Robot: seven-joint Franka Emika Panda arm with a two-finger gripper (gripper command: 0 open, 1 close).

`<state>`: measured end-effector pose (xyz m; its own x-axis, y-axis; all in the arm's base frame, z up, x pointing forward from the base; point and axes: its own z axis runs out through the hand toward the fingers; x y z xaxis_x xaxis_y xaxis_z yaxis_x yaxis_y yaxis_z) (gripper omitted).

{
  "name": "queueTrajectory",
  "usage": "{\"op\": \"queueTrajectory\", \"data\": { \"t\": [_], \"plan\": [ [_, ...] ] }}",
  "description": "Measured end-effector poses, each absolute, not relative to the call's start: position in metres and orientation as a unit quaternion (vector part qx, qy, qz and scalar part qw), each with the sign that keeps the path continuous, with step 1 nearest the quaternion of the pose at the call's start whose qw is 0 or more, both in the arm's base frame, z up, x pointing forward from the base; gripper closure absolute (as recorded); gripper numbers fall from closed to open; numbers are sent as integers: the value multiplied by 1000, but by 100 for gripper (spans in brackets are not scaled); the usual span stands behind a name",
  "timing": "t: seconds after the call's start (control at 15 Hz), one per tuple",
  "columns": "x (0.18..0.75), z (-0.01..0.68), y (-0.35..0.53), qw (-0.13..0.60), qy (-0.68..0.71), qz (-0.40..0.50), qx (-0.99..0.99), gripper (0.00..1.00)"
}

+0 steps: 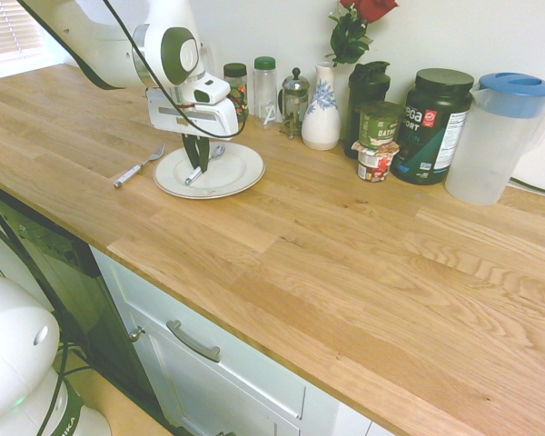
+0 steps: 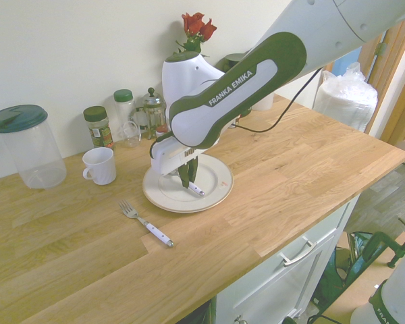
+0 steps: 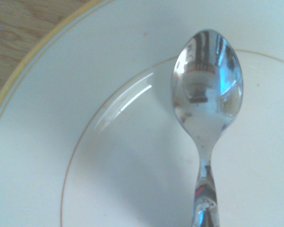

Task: Put the spoon into the plate

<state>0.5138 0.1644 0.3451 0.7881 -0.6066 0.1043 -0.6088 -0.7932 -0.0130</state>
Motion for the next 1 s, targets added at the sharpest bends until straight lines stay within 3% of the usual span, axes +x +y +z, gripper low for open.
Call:
{"op": "queueTrajectory", "data": {
  "t": [0.6,0.8,1.0],
  "plan": [
    [517,348,157,10,-328,55,943,0],
    [521,394,134,21,-351,65,934,0],
    [519,432,57,20,-409,56,910,0]
  ]
}}
